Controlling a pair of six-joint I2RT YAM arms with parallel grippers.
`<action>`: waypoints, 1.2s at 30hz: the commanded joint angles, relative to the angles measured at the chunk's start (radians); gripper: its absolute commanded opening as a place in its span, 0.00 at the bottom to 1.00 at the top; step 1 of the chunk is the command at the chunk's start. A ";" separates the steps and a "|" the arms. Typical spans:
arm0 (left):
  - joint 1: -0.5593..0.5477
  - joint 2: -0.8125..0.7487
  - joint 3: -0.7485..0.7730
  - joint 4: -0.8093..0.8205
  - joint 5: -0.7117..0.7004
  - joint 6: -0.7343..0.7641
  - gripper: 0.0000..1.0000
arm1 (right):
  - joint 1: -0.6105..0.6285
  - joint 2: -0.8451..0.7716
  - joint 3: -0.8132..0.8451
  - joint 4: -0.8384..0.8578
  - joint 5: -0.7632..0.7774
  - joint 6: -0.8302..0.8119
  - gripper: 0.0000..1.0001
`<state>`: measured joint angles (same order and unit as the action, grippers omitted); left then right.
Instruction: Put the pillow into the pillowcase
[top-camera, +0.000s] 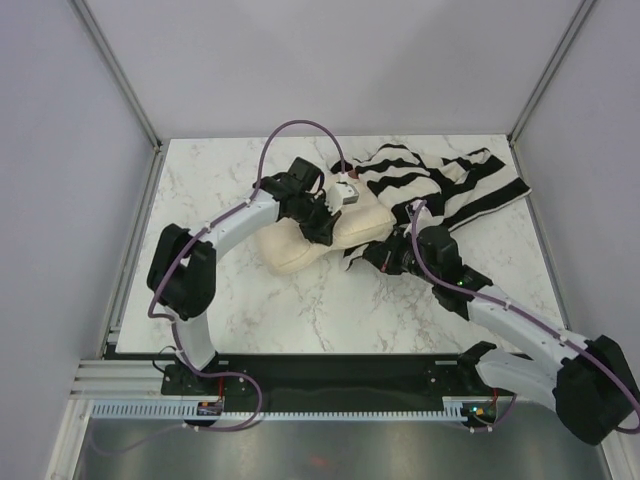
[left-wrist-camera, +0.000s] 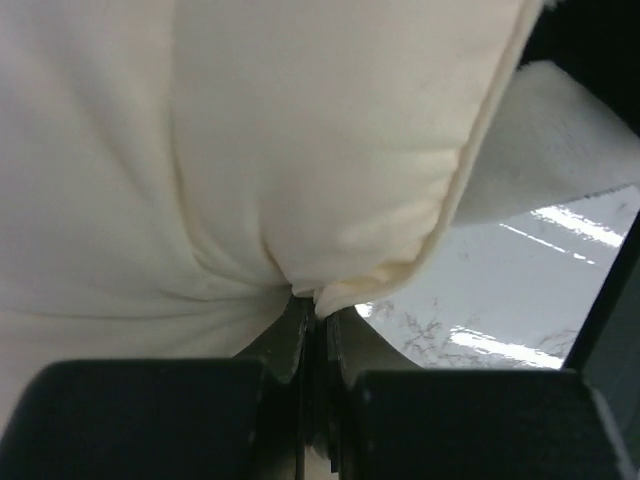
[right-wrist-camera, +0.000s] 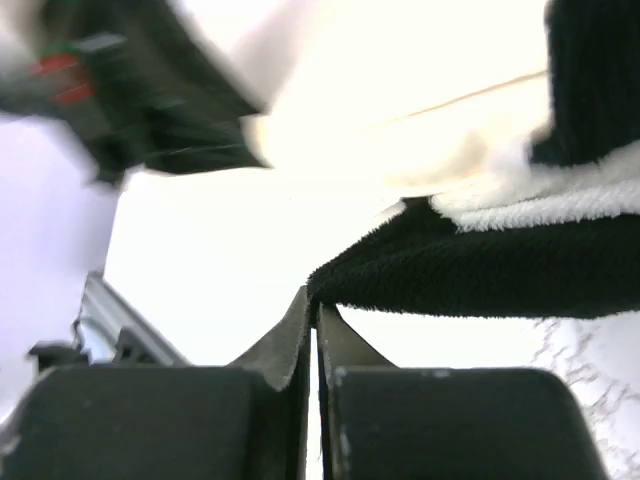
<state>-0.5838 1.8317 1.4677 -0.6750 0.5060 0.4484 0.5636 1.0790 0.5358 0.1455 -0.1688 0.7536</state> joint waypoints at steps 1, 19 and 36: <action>-0.033 0.055 0.056 0.113 0.138 -0.244 0.02 | 0.050 -0.114 0.036 -0.144 -0.197 -0.075 0.00; 0.060 -0.222 -0.224 0.193 0.244 -0.374 0.65 | -0.085 -0.022 0.495 -0.722 0.058 -0.744 0.52; 0.429 -0.184 -0.236 0.232 0.028 -0.524 1.00 | -0.140 0.985 1.355 -0.621 0.402 -0.891 0.73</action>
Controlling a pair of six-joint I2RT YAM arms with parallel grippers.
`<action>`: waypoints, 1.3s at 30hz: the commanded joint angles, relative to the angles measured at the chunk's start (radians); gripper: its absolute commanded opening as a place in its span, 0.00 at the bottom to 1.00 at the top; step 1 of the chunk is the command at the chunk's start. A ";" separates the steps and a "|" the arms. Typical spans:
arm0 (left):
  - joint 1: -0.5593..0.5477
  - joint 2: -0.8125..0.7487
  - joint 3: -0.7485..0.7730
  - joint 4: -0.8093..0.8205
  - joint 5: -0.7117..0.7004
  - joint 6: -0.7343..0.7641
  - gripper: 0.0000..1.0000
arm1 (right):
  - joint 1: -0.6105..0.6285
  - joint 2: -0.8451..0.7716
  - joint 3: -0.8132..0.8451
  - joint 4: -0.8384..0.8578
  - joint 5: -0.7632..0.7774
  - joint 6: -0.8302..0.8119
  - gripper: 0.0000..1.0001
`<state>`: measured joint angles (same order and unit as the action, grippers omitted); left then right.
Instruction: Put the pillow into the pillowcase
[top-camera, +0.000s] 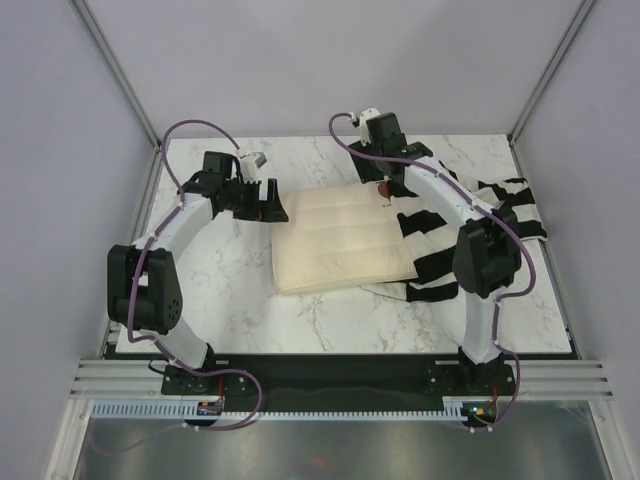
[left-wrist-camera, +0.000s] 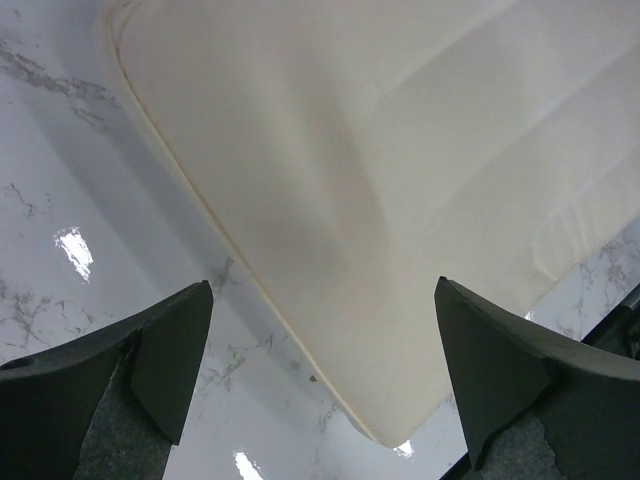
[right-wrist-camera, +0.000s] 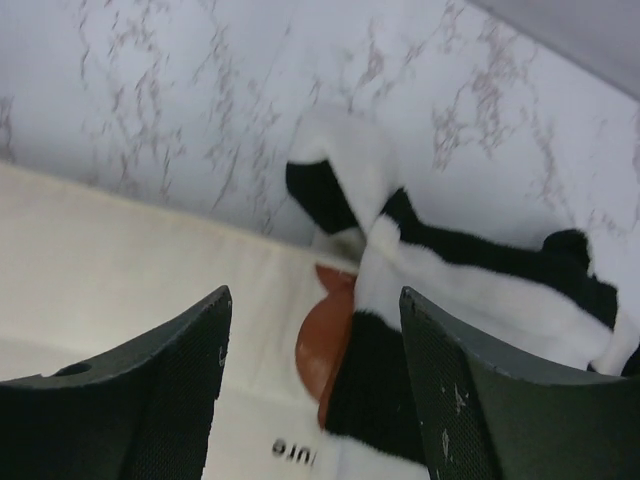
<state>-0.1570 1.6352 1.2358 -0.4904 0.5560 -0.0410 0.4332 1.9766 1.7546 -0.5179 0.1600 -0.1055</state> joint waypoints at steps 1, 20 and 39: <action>0.002 0.017 -0.002 0.049 -0.025 -0.036 1.00 | -0.011 0.120 0.167 0.044 0.105 -0.045 0.73; 0.022 0.210 -0.016 0.200 0.073 -0.229 1.00 | -0.096 0.443 0.370 0.036 -0.145 -0.132 0.30; -0.007 0.308 -0.024 0.427 0.475 -0.436 0.02 | 0.165 0.108 0.120 0.340 -0.625 0.495 0.00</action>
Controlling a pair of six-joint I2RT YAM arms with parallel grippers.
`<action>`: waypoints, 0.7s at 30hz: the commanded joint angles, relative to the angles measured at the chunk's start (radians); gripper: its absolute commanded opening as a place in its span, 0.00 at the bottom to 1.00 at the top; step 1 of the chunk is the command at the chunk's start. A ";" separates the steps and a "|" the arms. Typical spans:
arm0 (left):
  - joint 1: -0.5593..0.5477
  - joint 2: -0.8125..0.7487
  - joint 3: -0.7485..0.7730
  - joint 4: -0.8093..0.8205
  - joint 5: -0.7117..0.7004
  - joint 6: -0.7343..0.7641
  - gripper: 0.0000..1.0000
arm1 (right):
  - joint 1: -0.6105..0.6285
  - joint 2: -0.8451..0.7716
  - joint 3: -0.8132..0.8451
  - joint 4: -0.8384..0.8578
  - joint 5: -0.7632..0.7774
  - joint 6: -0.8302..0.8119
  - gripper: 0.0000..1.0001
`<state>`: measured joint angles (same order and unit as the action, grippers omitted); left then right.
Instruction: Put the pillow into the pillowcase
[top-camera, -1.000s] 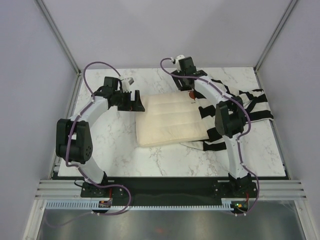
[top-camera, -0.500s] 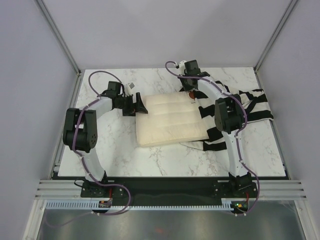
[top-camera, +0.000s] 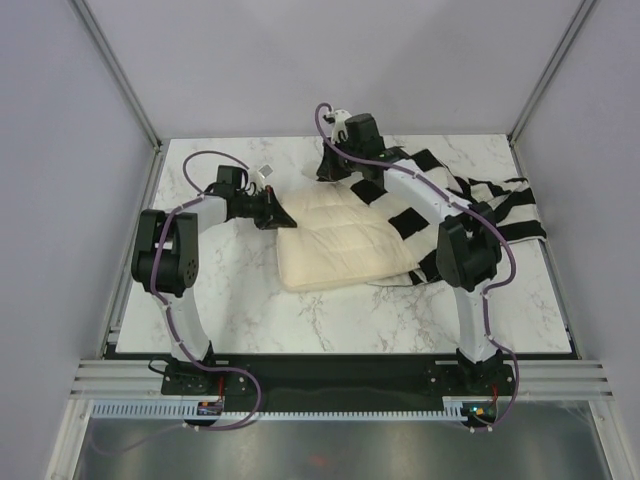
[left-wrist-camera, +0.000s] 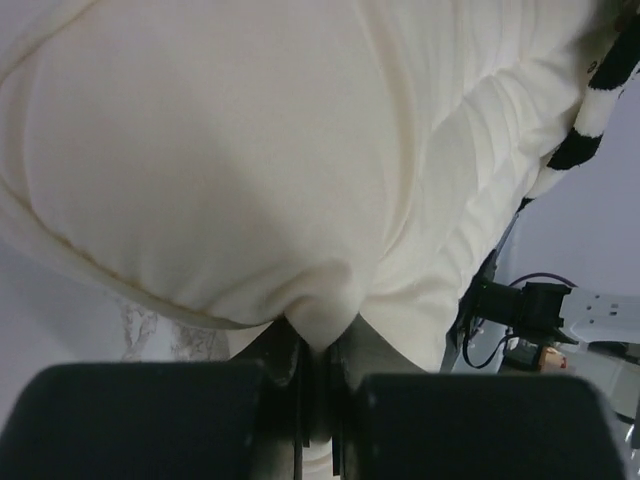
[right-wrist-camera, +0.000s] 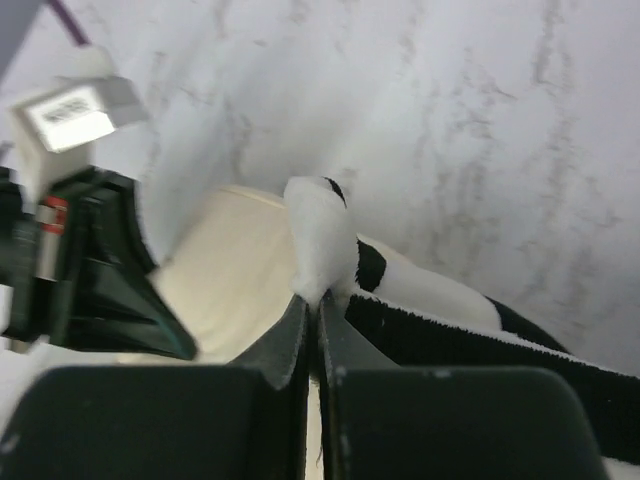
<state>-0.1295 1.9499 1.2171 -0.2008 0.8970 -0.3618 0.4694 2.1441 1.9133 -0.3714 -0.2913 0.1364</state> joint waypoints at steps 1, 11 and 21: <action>-0.035 -0.008 -0.019 0.159 0.149 -0.138 0.02 | 0.150 -0.067 -0.055 0.254 -0.166 0.287 0.00; 0.037 -0.060 -0.217 0.426 0.192 -0.431 0.02 | 0.164 -0.156 -0.203 0.290 -0.097 0.413 0.48; 0.097 -0.253 -0.127 0.241 0.157 -0.305 0.12 | -0.219 -0.565 -0.469 -0.069 0.105 0.069 0.75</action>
<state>-0.0158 1.8229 0.9886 0.0494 1.0023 -0.6903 0.3466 1.7378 1.5429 -0.3096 -0.2996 0.3378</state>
